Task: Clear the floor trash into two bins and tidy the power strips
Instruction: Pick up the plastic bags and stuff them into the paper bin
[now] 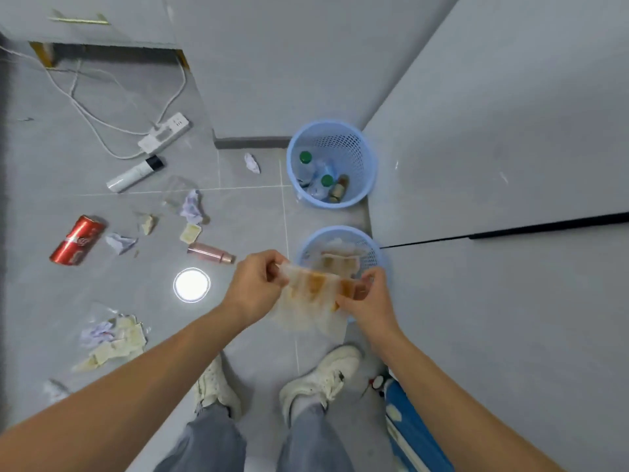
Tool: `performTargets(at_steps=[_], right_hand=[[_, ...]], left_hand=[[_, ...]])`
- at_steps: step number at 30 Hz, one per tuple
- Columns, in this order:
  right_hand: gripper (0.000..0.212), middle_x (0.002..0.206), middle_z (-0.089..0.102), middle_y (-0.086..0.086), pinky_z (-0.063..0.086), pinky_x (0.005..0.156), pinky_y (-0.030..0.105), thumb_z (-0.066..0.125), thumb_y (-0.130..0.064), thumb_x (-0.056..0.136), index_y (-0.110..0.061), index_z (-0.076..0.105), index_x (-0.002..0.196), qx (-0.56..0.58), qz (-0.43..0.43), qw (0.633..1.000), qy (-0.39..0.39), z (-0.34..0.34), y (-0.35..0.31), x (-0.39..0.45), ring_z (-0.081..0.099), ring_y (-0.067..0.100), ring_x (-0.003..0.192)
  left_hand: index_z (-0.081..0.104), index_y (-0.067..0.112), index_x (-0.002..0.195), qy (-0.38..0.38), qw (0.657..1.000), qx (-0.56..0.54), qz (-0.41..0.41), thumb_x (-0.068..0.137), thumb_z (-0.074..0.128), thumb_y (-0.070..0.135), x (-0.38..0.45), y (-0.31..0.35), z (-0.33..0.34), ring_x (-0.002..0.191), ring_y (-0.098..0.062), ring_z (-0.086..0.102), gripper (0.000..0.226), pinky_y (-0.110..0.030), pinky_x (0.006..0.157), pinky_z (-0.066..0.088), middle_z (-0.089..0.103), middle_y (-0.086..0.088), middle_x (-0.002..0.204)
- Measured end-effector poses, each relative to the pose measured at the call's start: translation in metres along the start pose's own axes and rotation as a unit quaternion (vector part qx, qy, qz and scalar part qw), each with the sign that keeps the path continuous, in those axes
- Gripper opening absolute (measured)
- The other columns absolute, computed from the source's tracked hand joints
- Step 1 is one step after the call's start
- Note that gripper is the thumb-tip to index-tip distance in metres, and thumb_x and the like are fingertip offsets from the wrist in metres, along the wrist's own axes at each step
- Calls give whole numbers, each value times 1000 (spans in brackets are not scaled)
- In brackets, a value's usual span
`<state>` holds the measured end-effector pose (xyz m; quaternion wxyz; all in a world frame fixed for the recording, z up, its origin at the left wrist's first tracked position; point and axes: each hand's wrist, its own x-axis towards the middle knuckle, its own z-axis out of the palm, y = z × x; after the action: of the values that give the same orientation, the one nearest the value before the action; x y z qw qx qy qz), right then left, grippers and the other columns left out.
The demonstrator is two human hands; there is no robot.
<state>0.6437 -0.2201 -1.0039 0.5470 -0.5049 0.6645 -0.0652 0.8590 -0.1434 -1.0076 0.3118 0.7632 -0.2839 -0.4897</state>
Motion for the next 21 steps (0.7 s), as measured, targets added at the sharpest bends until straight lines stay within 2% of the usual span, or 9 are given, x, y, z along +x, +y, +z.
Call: performTargets(at_steps=[2,3,6,7,9,11,13,17,21], right_hand=[[43,83,66,0,52,57,19,83,-17,74,-26,42,85,-33,4,998,54,-10,37,0,61,1,64],[41,79,63,1,52,56,21,81,-13,75,-25,42,80,-50,4,996,80,-13,53,4,61,9,65],[40,72,59,13,56,59,40,73,3,75,-20,41,69,-88,-10,987,131,-17,87,24,66,35,70],[40,72,59,14,57,60,44,73,5,75,-20,42,67,-94,-19,985,141,-17,93,33,66,38,70],[38,75,60,11,57,63,46,74,2,77,-21,44,66,-98,-42,982,158,-14,101,55,66,31,70],[36,80,59,5,54,66,36,75,-6,82,-23,48,68,-105,-74,977,172,-9,104,76,61,18,71],[25,87,59,3,50,70,31,74,-8,85,-20,55,74,-120,-104,971,177,0,104,99,57,18,74],[4,102,58,10,49,82,42,62,-3,89,-6,61,90,-195,-120,958,171,13,109,132,59,29,90],[14,110,57,13,49,82,41,57,-4,93,-4,60,106,-281,-107,943,145,13,121,149,57,32,98]], left_hand=[[69,20,82,-25,999,36,-1,82,72,0,-1,-9,35,52,0,52,20,-14,53,42,59,7,60],[67,22,80,-35,998,51,-1,82,72,2,1,-13,50,52,-2,54,21,-16,55,45,61,7,60],[66,24,81,-44,993,107,9,83,71,5,14,-22,88,62,-13,60,19,-32,66,52,64,5,64],[67,22,84,-35,992,118,13,84,69,7,22,-25,98,65,-16,61,15,-35,68,53,63,5,66],[68,19,91,-7,990,141,17,87,67,10,40,-34,114,73,-23,64,10,-40,71,55,65,2,73],[67,18,98,19,984,178,19,88,64,15,59,-43,125,81,-30,66,11,-43,73,56,69,-3,83],[64,18,102,35,974,221,33,89,62,16,77,-52,133,83,-33,66,13,-44,72,56,70,-7,90],[52,18,103,73,952,283,88,91,63,16,104,-67,148,74,-33,61,16,-39,61,47,67,-7,88],[45,20,104,42,929,359,79,93,61,17,118,-78,164,62,-28,51,19,-35,56,40,59,-4,76]])
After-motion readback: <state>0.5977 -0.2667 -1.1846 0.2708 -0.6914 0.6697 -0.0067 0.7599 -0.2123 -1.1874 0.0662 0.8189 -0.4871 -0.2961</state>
